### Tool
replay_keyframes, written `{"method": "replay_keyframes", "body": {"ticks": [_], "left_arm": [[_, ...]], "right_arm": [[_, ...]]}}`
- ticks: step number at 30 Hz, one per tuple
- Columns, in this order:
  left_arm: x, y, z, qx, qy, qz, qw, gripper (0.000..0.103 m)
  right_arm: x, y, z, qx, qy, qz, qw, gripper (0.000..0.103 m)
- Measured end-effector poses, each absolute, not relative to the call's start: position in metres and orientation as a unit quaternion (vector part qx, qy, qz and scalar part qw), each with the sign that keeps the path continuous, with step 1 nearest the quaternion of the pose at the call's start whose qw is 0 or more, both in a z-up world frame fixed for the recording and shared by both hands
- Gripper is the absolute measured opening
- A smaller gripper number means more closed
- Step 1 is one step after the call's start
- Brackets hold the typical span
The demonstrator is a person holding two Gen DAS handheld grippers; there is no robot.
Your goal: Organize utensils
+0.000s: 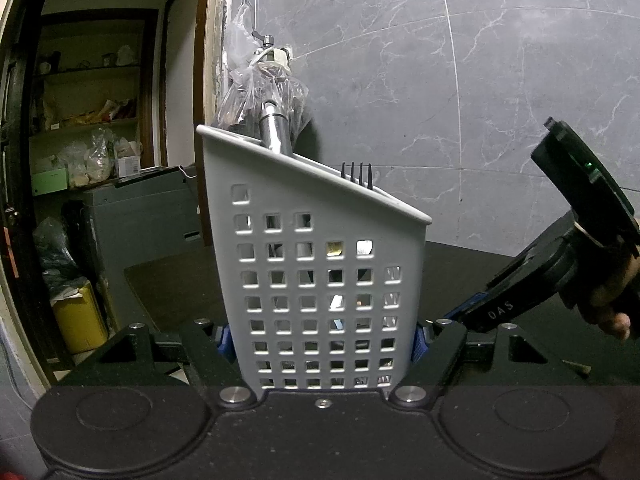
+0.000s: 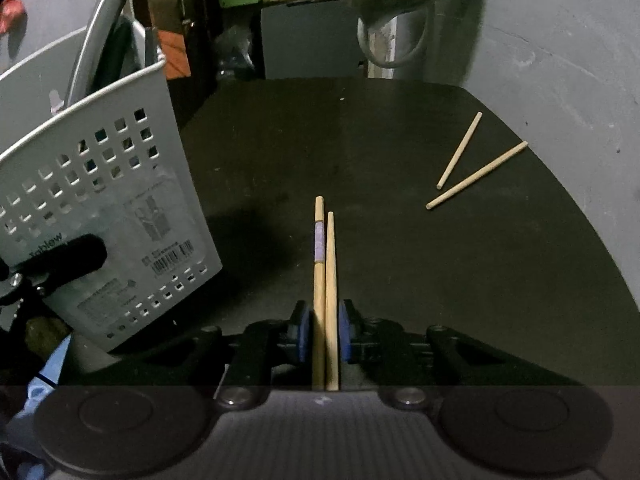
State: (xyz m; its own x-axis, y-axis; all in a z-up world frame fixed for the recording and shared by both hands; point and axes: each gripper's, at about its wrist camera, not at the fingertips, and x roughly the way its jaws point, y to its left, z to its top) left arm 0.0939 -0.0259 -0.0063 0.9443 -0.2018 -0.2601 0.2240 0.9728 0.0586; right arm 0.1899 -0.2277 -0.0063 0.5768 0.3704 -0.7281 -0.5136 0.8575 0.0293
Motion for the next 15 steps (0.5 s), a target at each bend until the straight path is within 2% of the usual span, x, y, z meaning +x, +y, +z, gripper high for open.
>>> {"method": "replay_keyframes", "body": {"ticks": [8,15], "left_arm": [[0.094,-0.025,-0.007,0.043,0.128,-0.109,0.985,0.076],[0.094,-0.026,-0.007,0.043,0.129,-0.109,0.985,0.076]], "right_arm": [[0.2,-0.22,-0.003,-0.104,0.407,0.25,0.873,0.022],[0.212,-0.212,-0.001,-0.109,0.423,0.253,0.863,0.032]]}}
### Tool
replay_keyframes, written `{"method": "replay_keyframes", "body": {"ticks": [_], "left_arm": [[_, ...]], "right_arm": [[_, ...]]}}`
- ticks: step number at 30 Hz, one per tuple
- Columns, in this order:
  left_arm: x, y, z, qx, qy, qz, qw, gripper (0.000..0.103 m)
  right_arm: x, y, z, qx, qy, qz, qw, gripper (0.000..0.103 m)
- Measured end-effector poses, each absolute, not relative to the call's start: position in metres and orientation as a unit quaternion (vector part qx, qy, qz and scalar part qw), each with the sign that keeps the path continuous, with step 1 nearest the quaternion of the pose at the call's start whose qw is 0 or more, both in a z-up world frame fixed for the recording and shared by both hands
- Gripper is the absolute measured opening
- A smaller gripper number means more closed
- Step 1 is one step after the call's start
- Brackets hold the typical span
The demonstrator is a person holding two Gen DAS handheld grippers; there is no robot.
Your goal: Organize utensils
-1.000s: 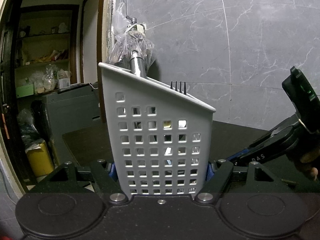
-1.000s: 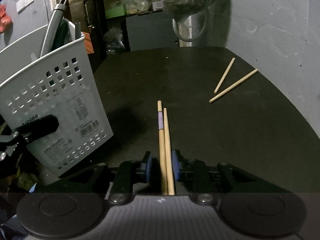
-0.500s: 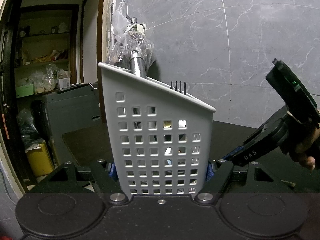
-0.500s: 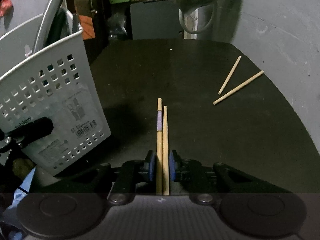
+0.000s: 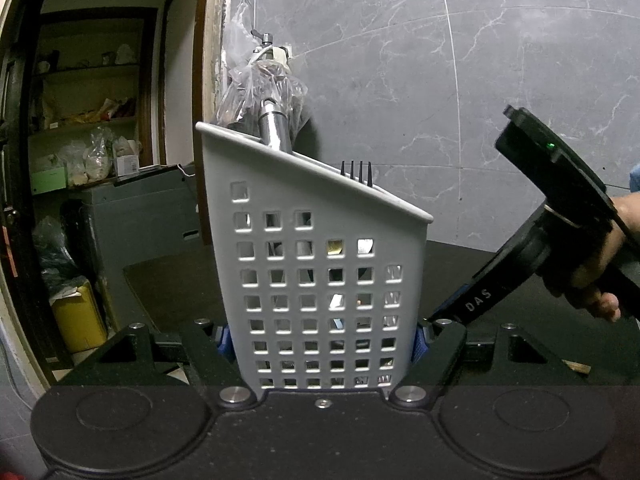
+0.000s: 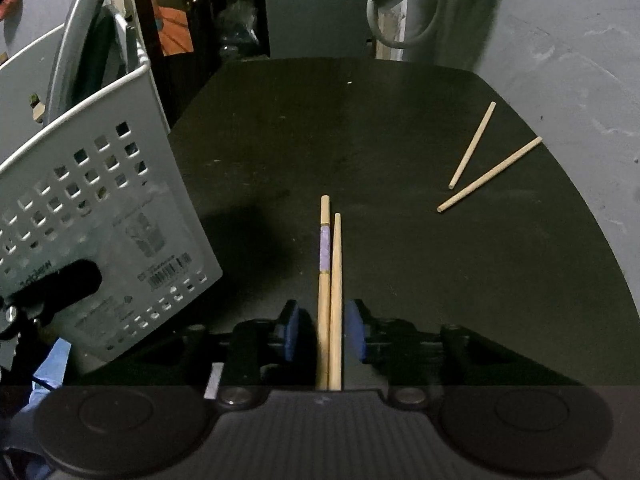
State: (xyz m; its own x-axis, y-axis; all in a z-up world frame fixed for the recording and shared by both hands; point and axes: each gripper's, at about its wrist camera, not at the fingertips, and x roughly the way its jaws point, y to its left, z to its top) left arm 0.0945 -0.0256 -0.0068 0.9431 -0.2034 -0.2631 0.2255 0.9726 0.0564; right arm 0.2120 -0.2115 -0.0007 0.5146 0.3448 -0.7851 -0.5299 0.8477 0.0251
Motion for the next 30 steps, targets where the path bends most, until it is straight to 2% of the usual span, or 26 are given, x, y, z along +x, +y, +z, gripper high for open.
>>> {"method": "replay_keyframes", "body": {"ticks": [2,3,4,9,13,30], "left_arm": [[0.095,-0.026,-0.007,0.042,0.13,-0.109,0.985,0.076],[0.095,-0.026,-0.008,0.042,0.13,-0.11,0.985,0.076],[0.096,-0.026,-0.007,0.041,0.13,-0.11,0.984,0.076],[0.097,-0.023,-0.007,0.04,0.13,-0.113,0.984,0.076],[0.098,-0.022,-0.008,0.038,0.13,-0.114,0.984,0.076],[0.096,-0.024,-0.008,0.044,0.131,-0.11,0.984,0.076]], "right_arm": [[0.216,-0.208,0.0,-0.111,0.429,0.249,0.861,0.031],[0.218,-0.208,0.0,-0.109,0.433,0.247,0.86,0.026],[0.219,-0.206,0.001,-0.112,0.433,0.245,0.86,0.013],[0.224,-0.199,0.005,-0.126,0.451,0.231,0.853,0.012],[0.227,-0.209,0.005,-0.091,0.445,0.23,0.86,0.012],[0.179,-0.266,0.042,0.043,0.229,0.279,0.932,0.013]]}}
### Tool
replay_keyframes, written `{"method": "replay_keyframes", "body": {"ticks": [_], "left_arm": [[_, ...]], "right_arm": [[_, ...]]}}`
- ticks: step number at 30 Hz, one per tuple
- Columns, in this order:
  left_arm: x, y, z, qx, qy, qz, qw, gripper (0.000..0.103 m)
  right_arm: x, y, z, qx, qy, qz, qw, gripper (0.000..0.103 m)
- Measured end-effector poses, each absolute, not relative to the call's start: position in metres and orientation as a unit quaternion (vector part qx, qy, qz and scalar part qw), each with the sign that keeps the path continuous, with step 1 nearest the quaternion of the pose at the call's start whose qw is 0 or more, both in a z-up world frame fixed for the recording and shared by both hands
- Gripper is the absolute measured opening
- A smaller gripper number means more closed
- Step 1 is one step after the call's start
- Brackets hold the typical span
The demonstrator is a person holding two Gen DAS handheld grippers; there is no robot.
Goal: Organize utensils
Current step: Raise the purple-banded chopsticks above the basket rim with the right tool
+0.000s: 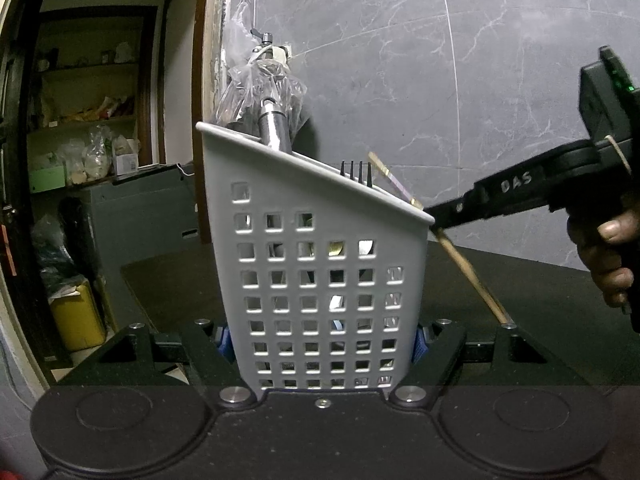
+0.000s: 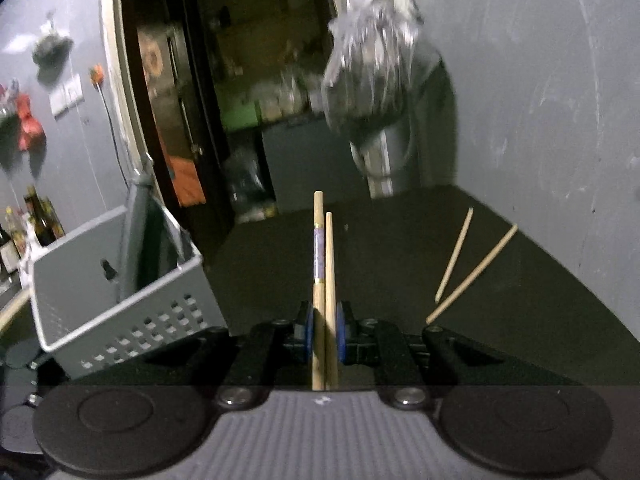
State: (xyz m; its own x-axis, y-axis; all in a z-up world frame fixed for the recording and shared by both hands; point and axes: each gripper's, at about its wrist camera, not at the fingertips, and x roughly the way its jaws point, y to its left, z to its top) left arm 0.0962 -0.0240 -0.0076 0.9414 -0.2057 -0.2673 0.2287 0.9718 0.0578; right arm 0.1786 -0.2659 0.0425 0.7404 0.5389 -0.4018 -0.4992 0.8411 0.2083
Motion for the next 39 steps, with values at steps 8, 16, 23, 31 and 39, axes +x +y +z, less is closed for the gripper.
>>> {"method": "replay_keyframes", "body": {"ticks": [8,16,23,31,39], "left_arm": [[0.096,-0.024,-0.008,0.044,0.131,-0.11,0.984,0.076],[0.096,-0.024,-0.008,0.044,0.131,-0.111,0.984,0.076],[0.096,-0.025,-0.007,0.044,0.131,-0.111,0.984,0.076],[0.096,-0.025,-0.007,0.044,0.131,-0.111,0.984,0.076],[0.096,-0.025,-0.007,0.044,0.131,-0.11,0.984,0.076]], "right_arm": [[0.165,-0.275,0.05,0.061,0.156,0.286,0.944,0.013],[0.156,-0.276,0.06,0.068,0.127,0.287,0.947,0.013],[0.15,-0.275,0.071,0.066,0.1,0.289,0.95,0.013],[0.145,-0.27,0.086,0.057,0.079,0.298,0.949,0.013],[0.135,-0.262,0.114,0.039,0.048,0.308,0.949,0.013]]}}
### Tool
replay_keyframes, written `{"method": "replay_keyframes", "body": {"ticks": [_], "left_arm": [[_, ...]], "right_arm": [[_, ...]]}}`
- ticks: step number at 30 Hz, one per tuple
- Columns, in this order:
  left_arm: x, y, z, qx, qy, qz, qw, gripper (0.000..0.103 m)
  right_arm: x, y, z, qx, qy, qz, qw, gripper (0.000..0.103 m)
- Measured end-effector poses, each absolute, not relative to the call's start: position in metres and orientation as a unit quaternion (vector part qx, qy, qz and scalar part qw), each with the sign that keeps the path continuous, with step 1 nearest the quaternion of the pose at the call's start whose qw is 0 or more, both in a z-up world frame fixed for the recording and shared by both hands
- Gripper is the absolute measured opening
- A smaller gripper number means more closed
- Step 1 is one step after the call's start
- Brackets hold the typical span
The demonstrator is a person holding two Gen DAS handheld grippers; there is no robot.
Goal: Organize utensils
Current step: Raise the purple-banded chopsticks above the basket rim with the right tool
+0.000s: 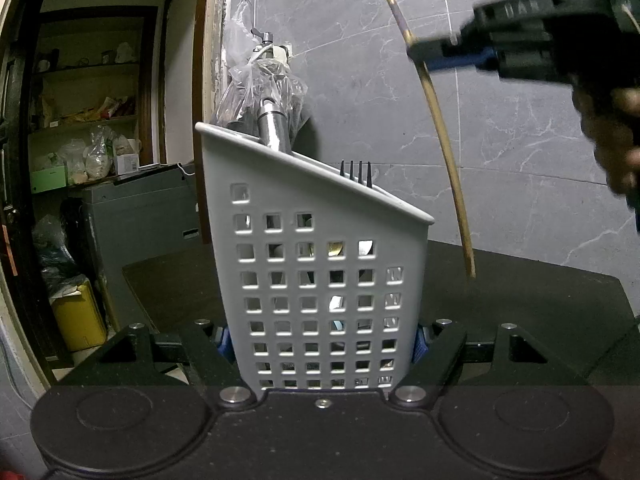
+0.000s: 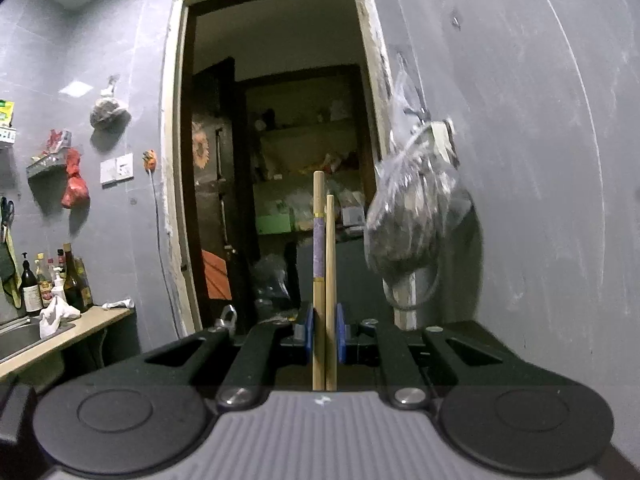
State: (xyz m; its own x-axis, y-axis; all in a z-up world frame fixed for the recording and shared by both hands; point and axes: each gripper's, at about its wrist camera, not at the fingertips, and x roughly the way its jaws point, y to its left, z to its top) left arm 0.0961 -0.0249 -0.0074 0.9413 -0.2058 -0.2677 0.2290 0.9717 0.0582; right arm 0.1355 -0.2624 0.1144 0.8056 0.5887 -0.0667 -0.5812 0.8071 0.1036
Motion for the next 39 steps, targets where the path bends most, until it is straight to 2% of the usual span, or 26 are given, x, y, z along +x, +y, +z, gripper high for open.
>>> {"method": "replay_keyframes", "body": {"ticks": [17,39], "left_arm": [[0.097,-0.024,-0.006,0.037,0.133,-0.109,0.984,0.076],[0.096,-0.023,-0.006,0.037,0.133,-0.109,0.984,0.076]], "right_arm": [[0.108,-0.218,0.191,-0.005,-0.061,0.376,0.925,0.013],[0.136,-0.192,0.137,0.054,0.018,0.431,0.9,0.013]]}}
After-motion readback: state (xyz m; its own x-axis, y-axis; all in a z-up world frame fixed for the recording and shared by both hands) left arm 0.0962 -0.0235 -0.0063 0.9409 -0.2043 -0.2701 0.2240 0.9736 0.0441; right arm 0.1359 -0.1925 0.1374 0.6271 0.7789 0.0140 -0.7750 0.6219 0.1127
